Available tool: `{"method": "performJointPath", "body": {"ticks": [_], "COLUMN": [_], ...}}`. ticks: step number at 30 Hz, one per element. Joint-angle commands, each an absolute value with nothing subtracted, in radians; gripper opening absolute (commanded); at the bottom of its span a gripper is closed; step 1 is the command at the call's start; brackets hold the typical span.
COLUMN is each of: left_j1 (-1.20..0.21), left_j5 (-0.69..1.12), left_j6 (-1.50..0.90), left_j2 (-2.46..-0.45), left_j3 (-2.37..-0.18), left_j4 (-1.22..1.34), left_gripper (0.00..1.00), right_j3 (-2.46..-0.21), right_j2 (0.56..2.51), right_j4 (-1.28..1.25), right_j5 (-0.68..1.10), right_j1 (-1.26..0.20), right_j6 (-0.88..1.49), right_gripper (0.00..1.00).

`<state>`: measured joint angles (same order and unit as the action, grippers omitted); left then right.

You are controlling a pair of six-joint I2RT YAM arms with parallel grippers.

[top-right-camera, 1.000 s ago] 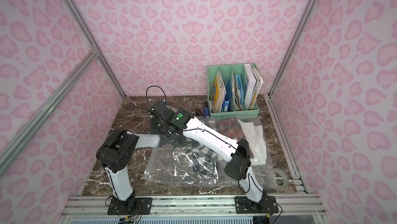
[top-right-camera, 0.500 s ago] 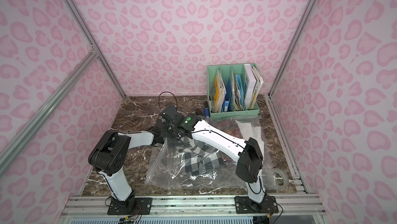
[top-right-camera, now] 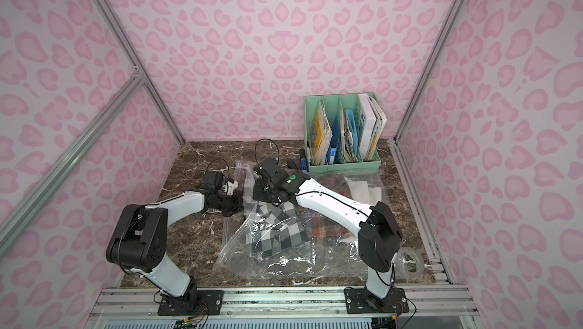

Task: Take the shirt out of the vacuum bag
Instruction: Take out the shirt from the vacuum bag.

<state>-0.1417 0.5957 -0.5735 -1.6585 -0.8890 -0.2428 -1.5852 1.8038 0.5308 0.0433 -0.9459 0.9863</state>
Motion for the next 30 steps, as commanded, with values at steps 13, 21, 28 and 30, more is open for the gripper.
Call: {"method": "performJointPath", "body": {"ticks": [13, 21, 28, 30], "left_j1": [0.025, 0.142, 0.263, 0.297], "left_j5": [0.608, 0.601, 0.603, 0.598], "left_j6": [-0.449, -0.436, -0.415, -0.411], "left_j2": [-1.594, -1.563, -1.549, -1.547], "left_j3": [-0.903, -0.908, -0.881, -0.879], "left_j4": [-0.381, -0.417, -0.429, -0.430], "left_gripper": [0.04, 0.05, 0.04, 0.04], "right_j3": [-1.243, -1.059, -1.075, -1.079], "right_j2": [1.640, 1.644, 1.728, 1.743], "right_j4": [0.285, 0.191, 0.208, 0.209], "right_j5": [0.174, 0.171, 0.176, 0.172], "right_j1": [-0.712, -0.612, -0.562, -0.554], "right_j6": [0.967, 1.009, 0.994, 0.995], "right_gripper": [0.71, 0.71, 0.70, 0.70]}}
